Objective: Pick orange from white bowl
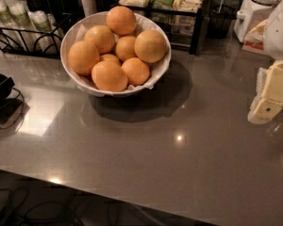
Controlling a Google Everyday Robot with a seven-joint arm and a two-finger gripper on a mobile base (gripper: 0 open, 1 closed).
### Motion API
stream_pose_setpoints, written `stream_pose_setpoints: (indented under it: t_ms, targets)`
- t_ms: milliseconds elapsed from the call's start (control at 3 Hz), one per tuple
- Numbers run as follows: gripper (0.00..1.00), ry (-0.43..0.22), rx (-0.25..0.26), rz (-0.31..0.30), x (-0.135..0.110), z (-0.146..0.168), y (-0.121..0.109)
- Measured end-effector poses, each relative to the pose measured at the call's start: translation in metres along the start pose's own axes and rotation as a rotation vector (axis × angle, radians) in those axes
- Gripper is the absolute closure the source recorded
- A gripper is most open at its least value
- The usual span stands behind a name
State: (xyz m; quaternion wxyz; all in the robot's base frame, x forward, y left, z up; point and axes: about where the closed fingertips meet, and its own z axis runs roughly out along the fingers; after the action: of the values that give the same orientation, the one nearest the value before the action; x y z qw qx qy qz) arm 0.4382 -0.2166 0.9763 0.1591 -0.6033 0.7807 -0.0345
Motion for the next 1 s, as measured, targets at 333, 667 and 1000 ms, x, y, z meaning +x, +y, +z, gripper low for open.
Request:
stream_pose_setpoints:
  t_ms: [333, 667, 1000]
  targets:
    - [0.00, 0.000, 0.000, 0.000, 0.000, 0.000, 0.000]
    - [0.00, -0.023, 0.023, -0.028, -0.015, 0.003, -0.011]
    - [0.00, -0.059, 0.063, -0.144, -0.061, 0.016, -0.037]
